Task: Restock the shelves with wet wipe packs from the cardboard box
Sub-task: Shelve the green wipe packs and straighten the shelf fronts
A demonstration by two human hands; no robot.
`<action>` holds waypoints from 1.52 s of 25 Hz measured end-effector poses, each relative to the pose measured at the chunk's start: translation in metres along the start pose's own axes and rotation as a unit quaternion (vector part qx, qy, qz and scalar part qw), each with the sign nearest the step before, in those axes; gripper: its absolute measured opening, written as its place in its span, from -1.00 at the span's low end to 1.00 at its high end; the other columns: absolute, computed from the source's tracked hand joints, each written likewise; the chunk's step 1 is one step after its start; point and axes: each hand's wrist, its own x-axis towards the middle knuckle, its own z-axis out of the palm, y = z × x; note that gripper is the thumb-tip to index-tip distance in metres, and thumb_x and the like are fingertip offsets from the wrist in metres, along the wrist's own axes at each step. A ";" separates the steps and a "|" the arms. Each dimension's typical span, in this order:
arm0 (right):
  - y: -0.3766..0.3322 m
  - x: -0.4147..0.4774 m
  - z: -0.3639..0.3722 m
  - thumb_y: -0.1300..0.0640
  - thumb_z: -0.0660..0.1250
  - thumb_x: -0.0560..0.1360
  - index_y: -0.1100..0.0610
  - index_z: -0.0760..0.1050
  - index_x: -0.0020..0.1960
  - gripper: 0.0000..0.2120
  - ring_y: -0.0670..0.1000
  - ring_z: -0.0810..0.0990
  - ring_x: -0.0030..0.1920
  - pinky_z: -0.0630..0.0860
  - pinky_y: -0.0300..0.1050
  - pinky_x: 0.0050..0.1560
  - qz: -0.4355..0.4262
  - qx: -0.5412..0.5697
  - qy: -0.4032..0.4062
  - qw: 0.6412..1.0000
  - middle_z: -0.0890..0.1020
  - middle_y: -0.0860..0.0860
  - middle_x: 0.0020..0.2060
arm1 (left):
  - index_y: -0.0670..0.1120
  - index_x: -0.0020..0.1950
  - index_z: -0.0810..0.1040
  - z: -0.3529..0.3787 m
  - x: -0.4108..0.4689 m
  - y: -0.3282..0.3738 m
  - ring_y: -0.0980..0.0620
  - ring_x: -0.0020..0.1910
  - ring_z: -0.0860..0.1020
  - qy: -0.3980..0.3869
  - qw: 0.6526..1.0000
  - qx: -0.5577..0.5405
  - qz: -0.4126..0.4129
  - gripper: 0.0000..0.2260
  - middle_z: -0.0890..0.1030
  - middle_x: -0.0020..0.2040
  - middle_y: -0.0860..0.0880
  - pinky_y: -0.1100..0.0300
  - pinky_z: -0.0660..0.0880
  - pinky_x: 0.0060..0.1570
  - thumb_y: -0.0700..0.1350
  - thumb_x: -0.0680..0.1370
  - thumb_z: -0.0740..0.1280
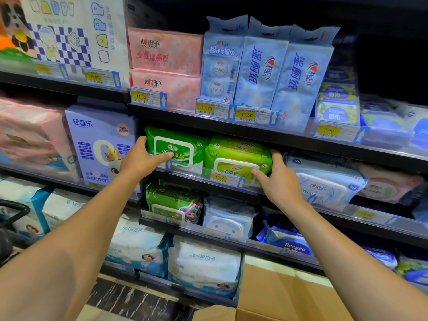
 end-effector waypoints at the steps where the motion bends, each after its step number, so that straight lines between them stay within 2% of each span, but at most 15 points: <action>1: -0.001 -0.001 -0.001 -0.15 0.35 0.60 0.04 0.22 0.51 -0.40 0.27 0.63 0.03 0.57 0.11 -0.06 -0.002 -0.002 -0.001 1.000 0.67 0.13 0.03 | 0.09 0.22 0.39 0.000 0.000 0.000 -0.13 0.03 0.62 0.001 1.000 0.001 -0.002 -0.42 0.57 0.05 0.10 -0.20 0.65 -0.01 0.34 0.39 0.52; 4: -0.003 -0.004 -0.002 -0.14 0.34 0.61 0.08 0.22 0.51 -0.41 0.27 0.61 0.02 0.49 0.05 -0.15 -0.011 -0.013 -0.001 1.000 0.66 0.13 -0.01 | 0.08 0.20 0.39 0.001 -0.001 -0.001 -0.10 -0.04 0.64 0.009 1.000 -0.011 -0.006 -0.40 0.60 0.01 0.10 -0.17 0.65 -0.05 0.36 0.37 0.53; 8: -0.002 -0.002 0.001 -0.13 0.35 0.60 0.10 0.26 0.48 -0.42 0.25 0.63 -0.01 0.47 0.01 -0.17 -0.015 -0.007 0.017 1.000 0.66 0.11 -0.01 | 0.06 0.25 0.38 0.006 0.004 -0.002 -0.11 0.02 0.62 0.009 1.000 -0.008 -0.007 -0.29 0.62 0.12 0.01 -0.18 0.66 -0.04 0.44 0.31 0.50; 10: 0.000 0.000 0.000 -0.14 0.36 0.60 0.11 0.27 0.48 -0.42 0.25 0.63 -0.01 0.42 -0.02 -0.20 -0.013 -0.008 0.012 1.000 0.66 0.11 -0.02 | 0.08 0.25 0.38 0.006 0.006 -0.005 -0.13 0.02 0.63 0.003 1.000 -0.003 -0.015 -0.21 0.62 0.13 0.01 -0.19 0.66 -0.04 0.53 0.21 0.43; 12: -0.001 -0.002 -0.002 -0.15 0.37 0.58 0.12 0.26 0.48 -0.39 0.26 0.61 0.00 0.40 -0.01 -0.20 -0.020 -0.033 0.011 0.999 0.63 0.13 0.00 | 0.09 0.28 0.37 0.006 0.002 -0.002 -0.14 0.03 0.65 0.006 1.000 0.009 -0.018 -0.19 0.61 0.16 0.02 -0.17 0.66 -0.04 0.55 0.21 0.41; 14: -0.003 -0.009 -0.001 -0.12 0.43 0.55 0.12 0.23 0.50 -0.33 0.28 0.55 0.14 0.48 0.06 -0.11 -0.037 -0.083 0.038 0.995 0.52 0.17 0.18 | 0.03 0.44 0.32 0.007 -0.009 0.007 -0.19 0.15 0.61 0.059 0.996 0.065 0.005 -0.19 0.53 0.33 -0.04 -0.13 0.63 -0.04 0.43 0.36 0.46; 15: -0.005 -0.014 0.000 -0.09 0.46 0.53 0.12 0.22 0.52 -0.30 0.28 0.48 0.26 0.52 0.12 0.01 -0.052 -0.109 0.057 0.991 0.43 0.19 0.29 | -0.01 0.51 0.29 0.009 -0.015 0.010 -0.21 0.23 0.57 0.105 0.987 0.117 0.032 -0.20 0.47 0.42 -0.07 -0.12 0.60 -0.04 0.34 0.44 0.48; 17: -0.011 -0.022 0.006 -0.03 0.48 0.51 0.08 0.25 0.54 -0.30 0.26 0.30 0.44 0.51 0.20 0.23 -0.102 -0.149 0.087 0.980 0.31 0.17 0.45 | -0.04 0.56 0.29 0.013 -0.024 0.012 -0.21 0.37 0.46 0.175 0.952 0.220 0.121 -0.27 0.41 0.50 -0.09 -0.16 0.53 0.09 0.19 0.51 0.49; 18: -0.014 -0.023 0.009 -0.02 0.48 0.51 0.04 0.29 0.54 -0.32 0.25 0.26 0.47 0.50 0.23 0.27 -0.131 -0.160 0.093 0.974 0.30 0.14 0.48 | -0.02 0.56 0.32 0.014 -0.026 0.014 -0.20 0.43 0.41 0.178 0.936 0.252 0.170 -0.32 0.41 0.52 -0.08 -0.17 0.50 0.17 0.15 0.53 0.48; 21: -0.024 -0.015 0.020 0.02 0.46 0.53 -0.05 0.37 0.51 -0.42 0.23 0.28 0.45 0.58 0.28 0.16 -0.168 -0.150 0.080 0.971 0.37 0.08 0.46 | 0.01 0.57 0.36 0.017 -0.024 0.017 -0.20 0.53 0.32 0.123 0.914 0.298 0.246 -0.40 0.41 0.55 -0.09 -0.22 0.46 0.29 0.08 0.57 0.45; 24: -0.032 -0.010 0.030 0.00 0.46 0.53 -0.12 0.41 0.47 -0.47 0.23 0.33 0.38 0.62 0.25 -0.03 -0.129 -0.123 0.084 0.980 0.44 0.05 0.38 | 0.01 0.56 0.39 0.020 -0.018 0.026 -0.23 0.52 0.30 0.083 0.924 0.281 0.248 -0.42 0.43 0.50 -0.14 -0.21 0.51 0.27 0.05 0.57 0.46; 26: -0.034 -0.010 0.035 -0.02 0.47 0.52 -0.14 0.43 0.43 -0.49 0.23 0.35 0.35 0.62 0.23 -0.04 -0.111 -0.125 0.105 0.980 0.46 0.05 0.34 | 0.01 0.51 0.44 0.022 -0.016 0.031 -0.24 0.49 0.29 0.079 0.934 0.254 0.240 -0.46 0.42 0.46 -0.16 -0.19 0.52 0.22 0.02 0.56 0.48; 30: -0.035 -0.006 0.037 -0.05 0.47 0.52 -0.16 0.44 0.40 -0.52 0.21 0.38 0.31 0.61 0.19 -0.07 -0.099 -0.140 0.117 0.978 0.47 0.03 0.31 | -0.02 0.44 0.49 0.024 -0.011 0.031 -0.27 0.45 0.29 0.094 0.937 0.234 0.240 -0.50 0.43 0.41 -0.18 -0.17 0.49 0.24 -0.01 0.53 0.51; 34: -0.037 -0.002 0.036 -0.06 0.47 0.52 -0.15 0.45 0.39 -0.53 0.21 0.38 0.30 0.60 0.17 -0.08 -0.084 -0.147 0.114 0.979 0.48 0.03 0.30 | -0.03 0.43 0.49 0.026 -0.011 0.030 -0.28 0.45 0.29 0.098 0.938 0.227 0.243 -0.51 0.43 0.41 -0.18 -0.18 0.47 0.25 -0.03 0.53 0.52; 38: -0.036 -0.004 0.036 -0.05 0.45 0.54 -0.09 0.43 0.42 -0.52 0.22 0.38 0.32 0.62 0.20 -0.06 -0.108 -0.145 0.101 0.978 0.47 0.06 0.32 | -0.06 0.48 0.45 0.027 -0.015 0.030 -0.29 0.49 0.28 0.089 0.937 0.236 0.241 -0.49 0.41 0.45 -0.21 -0.24 0.50 0.28 -0.04 0.56 0.49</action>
